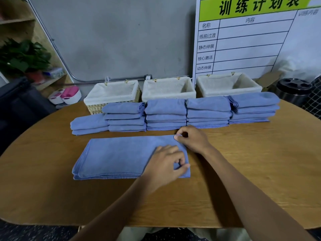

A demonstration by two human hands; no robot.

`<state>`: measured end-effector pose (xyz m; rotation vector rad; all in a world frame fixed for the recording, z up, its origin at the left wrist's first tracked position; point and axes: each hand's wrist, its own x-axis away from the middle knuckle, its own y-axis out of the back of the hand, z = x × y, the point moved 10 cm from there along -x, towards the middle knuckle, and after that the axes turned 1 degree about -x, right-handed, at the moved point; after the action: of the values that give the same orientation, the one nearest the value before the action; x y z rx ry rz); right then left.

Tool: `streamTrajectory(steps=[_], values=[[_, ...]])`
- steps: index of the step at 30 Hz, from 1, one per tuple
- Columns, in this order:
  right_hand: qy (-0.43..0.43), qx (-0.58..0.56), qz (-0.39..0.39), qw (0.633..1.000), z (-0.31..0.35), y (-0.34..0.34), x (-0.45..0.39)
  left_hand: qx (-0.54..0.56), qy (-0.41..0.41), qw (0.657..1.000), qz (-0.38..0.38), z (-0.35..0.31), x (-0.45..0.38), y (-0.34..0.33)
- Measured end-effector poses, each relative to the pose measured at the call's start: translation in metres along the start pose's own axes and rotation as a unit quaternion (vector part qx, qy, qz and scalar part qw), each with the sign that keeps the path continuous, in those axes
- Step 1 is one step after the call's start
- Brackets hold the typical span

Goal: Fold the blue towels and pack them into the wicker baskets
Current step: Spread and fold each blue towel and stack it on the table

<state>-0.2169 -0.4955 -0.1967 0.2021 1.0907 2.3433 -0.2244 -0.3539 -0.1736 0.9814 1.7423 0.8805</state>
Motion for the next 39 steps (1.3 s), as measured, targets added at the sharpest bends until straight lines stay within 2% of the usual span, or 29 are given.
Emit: streamTrajectory(steps=[3, 8, 15, 18, 22, 25, 29, 32, 35, 39], values=[[0.01, -0.021, 0.013, 1.0, -0.001, 0.0, -0.001, 0.015, -0.014, 0.999, 0.025, -0.005, -0.001, -0.005], [0.019, -0.085, 0.061, 0.994, 0.005, 0.005, 0.0, 0.015, -0.04, 0.993, 0.112, -0.013, -0.007, -0.013], [0.037, -0.22, 0.052, 0.973, 0.005, 0.009, -0.002, -0.026, 0.009, 0.993, 0.114, -0.011, -0.007, -0.006], [0.049, -0.274, 0.041, 0.96, 0.014, 0.012, 0.0, -0.016, 0.032, 0.995, 0.089, -0.012, -0.003, 0.007], [0.063, -0.338, 0.045, 0.938, 0.038, 0.018, -0.003, 0.088, 0.094, 0.991, 0.032, 0.002, 0.007, 0.04], [0.039, -0.38, 0.083, 0.92, 0.063, 0.012, -0.01, 0.158, 0.119, 0.98, -0.027, 0.023, 0.018, 0.071], [0.029, -0.419, 0.163, 0.893, 0.111, -0.007, -0.028, 0.177, 0.157, 0.968, -0.078, 0.068, 0.043, 0.112], [0.066, -0.373, 0.211, 0.901, 0.161, -0.028, -0.041, 0.2, 0.194, 0.953, -0.12, 0.107, 0.07, 0.144], [0.107, -0.3, 0.223, 0.921, 0.208, -0.055, -0.058, 0.216, 0.225, 0.938, -0.154, 0.145, 0.1, 0.172], [0.151, -0.235, 0.252, 0.927, 0.262, -0.103, -0.076, 0.204, 0.26, 0.923, -0.197, 0.189, 0.134, 0.199]])
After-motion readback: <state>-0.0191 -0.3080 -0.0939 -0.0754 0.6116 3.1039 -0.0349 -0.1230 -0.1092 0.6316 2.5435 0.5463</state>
